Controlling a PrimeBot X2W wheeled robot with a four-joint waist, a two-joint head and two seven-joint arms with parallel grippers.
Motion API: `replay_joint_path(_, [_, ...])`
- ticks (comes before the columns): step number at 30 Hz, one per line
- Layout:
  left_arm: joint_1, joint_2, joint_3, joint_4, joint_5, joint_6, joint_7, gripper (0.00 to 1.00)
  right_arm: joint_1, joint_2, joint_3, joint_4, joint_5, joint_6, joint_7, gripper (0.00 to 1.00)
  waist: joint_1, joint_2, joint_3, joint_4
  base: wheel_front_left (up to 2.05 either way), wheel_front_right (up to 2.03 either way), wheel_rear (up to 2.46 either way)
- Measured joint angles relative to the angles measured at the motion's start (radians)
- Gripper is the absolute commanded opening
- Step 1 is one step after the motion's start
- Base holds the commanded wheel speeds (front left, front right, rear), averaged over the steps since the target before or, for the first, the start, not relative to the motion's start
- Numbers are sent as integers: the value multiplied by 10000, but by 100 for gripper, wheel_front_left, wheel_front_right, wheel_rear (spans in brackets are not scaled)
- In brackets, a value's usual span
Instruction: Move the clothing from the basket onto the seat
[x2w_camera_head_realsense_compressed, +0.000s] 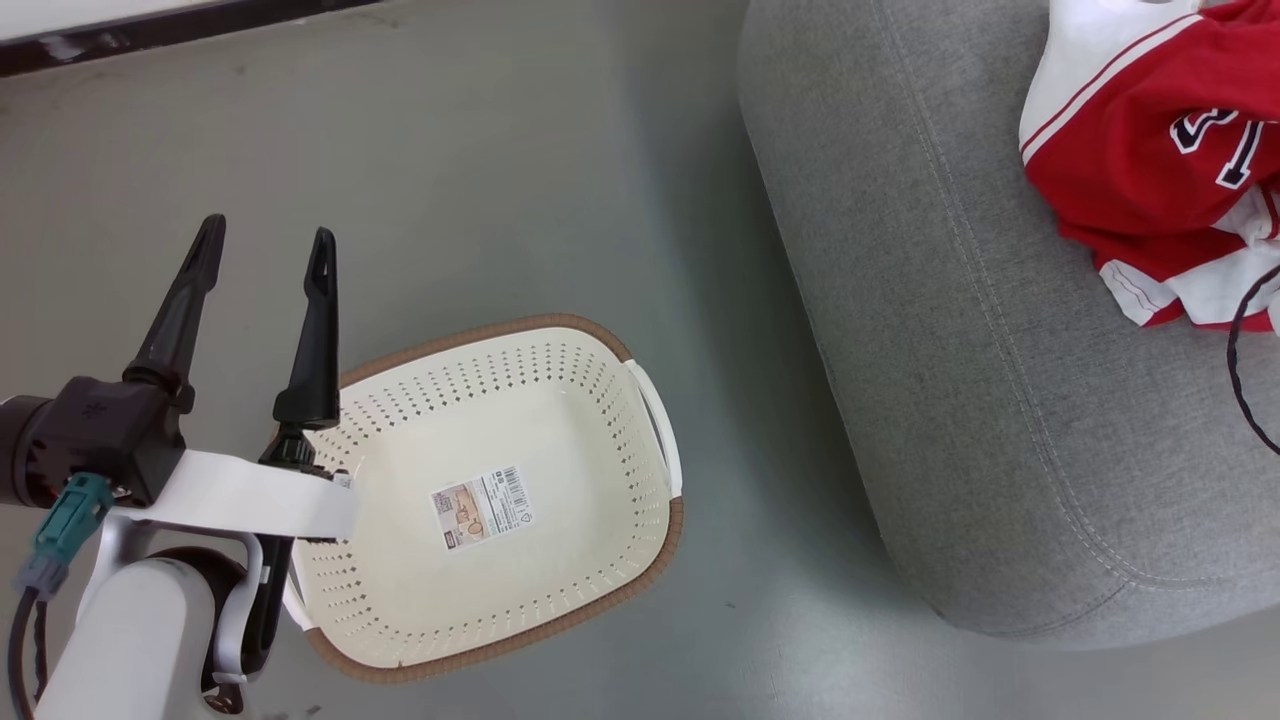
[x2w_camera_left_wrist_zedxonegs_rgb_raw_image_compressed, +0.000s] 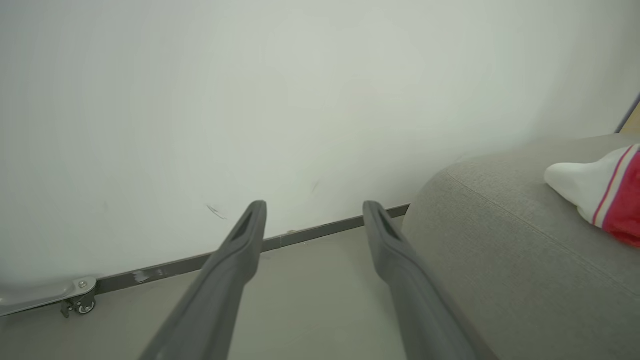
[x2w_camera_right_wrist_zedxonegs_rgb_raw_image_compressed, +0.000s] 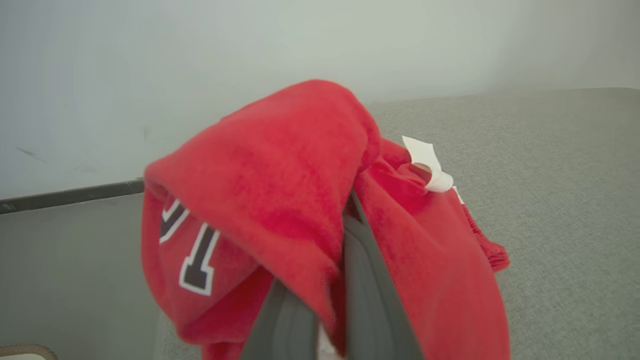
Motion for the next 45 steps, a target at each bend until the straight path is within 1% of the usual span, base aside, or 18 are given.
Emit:
replay_joint_path(1, [0,-25,0,13,0,4,-8,100,-1,-4,-2,54,0,-2,-35,0,0,0,-23,0,0,0,0])
replay_joint_path(2, [0,-29,2,36,-4,4,-13,100,-1,-4,-6,111,0,-2,-84,13,0,0,-48,-1,0,0,0])
replay_joint_path(3, [0,-36,2,67,-17,4,-61,100,0,-8,-10,173,19,-2,-84,30,-1,0,-74,-3,0,0,0])
replay_joint_path(4, [0,-48,2,98,-36,4,-105,100,1,-17,-4,199,29,-2,-84,43,0,0,-101,-5,0,0,0])
replay_joint_path(5, [0,-58,4,140,-73,4,-109,100,1,-33,-2,213,29,-2,-84,58,0,0,-129,-6,0,0,0])
replay_joint_path(6, [1,-69,4,184,-88,6,-115,100,0,-38,0,226,29,-2,-86,95,0,0,-158,-8,0,0,0])
replay_joint_path(7, [1,-86,2,230,-90,4,-190,100,1,-40,8,255,31,-2,-86,100,0,0,-186,-9,0,0,0])
replay_joint_path(12, [1,-186,-6,366,-136,4,-322,100,7,-58,155,430,73,-2,-90,100,-1,0,-337,-15,0,0,0])
replay_joint_path(15, [2,-339,-17,512,-178,4,-445,100,204,-104,205,495,130,-2,-104,100,0,-1,-461,-26,0,0,0])
replay_joint_path(23, [10,-414,-46,784,-286,4,-637,100,451,-109,385,393,96,-2,-276,100,0,0,-708,-104,0,0,0])
replay_joint_path(30, [35,-479,6,1003,-387,4,-767,100,931,-94,587,48,-44,-2,-360,100,0,0,-963,-252,0,0,0])
replay_joint_path(35, [58,-644,84,1139,-443,6,-892,100,1321,-128,658,-249,-71,-2,-378,100,0,0,-1157,-368,0,0,0])
replay_joint_path(41, [282,-686,238,1321,-571,21,-989,100,1744,-278,541,-736,-75,-2,-437,100,-1,0,-1418,-486,0,0,0])
replay_joint_path(45, [436,-711,412,1406,-637,125,-1070,100,1873,-368,466,-1154,-77,-2,-437,100,0,0,-1622,-531,0,0,0])
